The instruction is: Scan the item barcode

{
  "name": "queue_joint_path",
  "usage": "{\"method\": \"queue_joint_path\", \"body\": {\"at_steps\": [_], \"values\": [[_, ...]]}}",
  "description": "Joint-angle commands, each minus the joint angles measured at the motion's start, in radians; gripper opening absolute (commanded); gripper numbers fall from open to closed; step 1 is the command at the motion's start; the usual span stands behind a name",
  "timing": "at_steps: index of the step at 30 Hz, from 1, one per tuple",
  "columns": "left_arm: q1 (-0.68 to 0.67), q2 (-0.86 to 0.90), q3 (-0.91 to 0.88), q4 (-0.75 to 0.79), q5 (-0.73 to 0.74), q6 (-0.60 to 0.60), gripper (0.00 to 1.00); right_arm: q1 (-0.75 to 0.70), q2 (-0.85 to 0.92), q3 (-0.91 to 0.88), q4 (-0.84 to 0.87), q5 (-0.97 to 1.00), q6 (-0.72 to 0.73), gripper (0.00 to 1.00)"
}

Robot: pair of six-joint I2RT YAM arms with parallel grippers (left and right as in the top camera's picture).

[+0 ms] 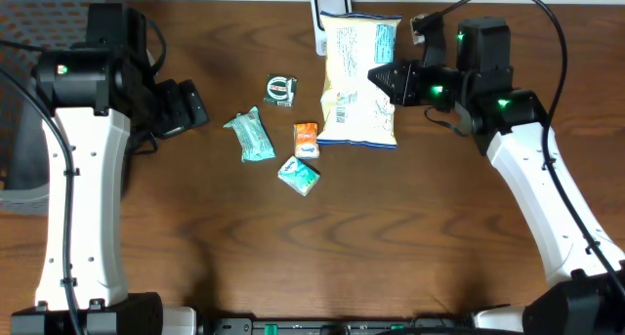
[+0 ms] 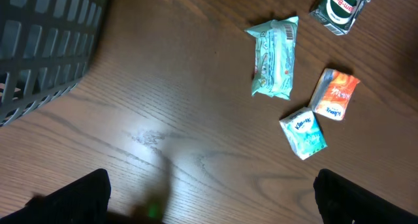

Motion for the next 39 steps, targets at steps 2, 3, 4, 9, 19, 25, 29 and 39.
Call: {"method": "queue_joint_path", "body": {"at_steps": [2, 3, 4, 9, 19, 25, 29, 39], "values": [[0.002, 0.002, -0.005, -0.003, -0.002, -0.013, 0.98, 0.014, -0.030, 0.012, 0.003, 0.011, 0.006, 0.01], [0.002, 0.002, -0.005, -0.003, -0.002, -0.013, 0.98, 0.014, -0.030, 0.012, 0.003, 0.013, 0.006, 0.01], [0.002, 0.002, -0.005, -0.003, -0.002, -0.013, 0.98, 0.014, -0.030, 0.012, 0.003, 0.015, 0.006, 0.01], [0.002, 0.002, -0.005, -0.003, -0.002, -0.013, 0.98, 0.014, -0.030, 0.012, -0.003, 0.016, 0.006, 0.01], [0.002, 0.002, -0.005, -0.003, -0.002, -0.013, 0.98, 0.014, 0.007, 0.011, -0.009, 0.093, 0.002, 0.01], [0.002, 0.002, -0.005, -0.003, -0.002, -0.013, 0.98, 0.028, 0.073, 0.011, -0.026, 0.361, -0.056, 0.01], [0.002, 0.002, -0.005, -0.003, -0.002, -0.013, 0.98, 0.050, 0.086, 0.014, -0.026, 0.645, -0.176, 0.01], [0.002, 0.002, -0.005, -0.003, -0.002, -0.013, 0.98, 0.161, 0.122, 0.042, -0.033, 1.467, -0.503, 0.01]]}}
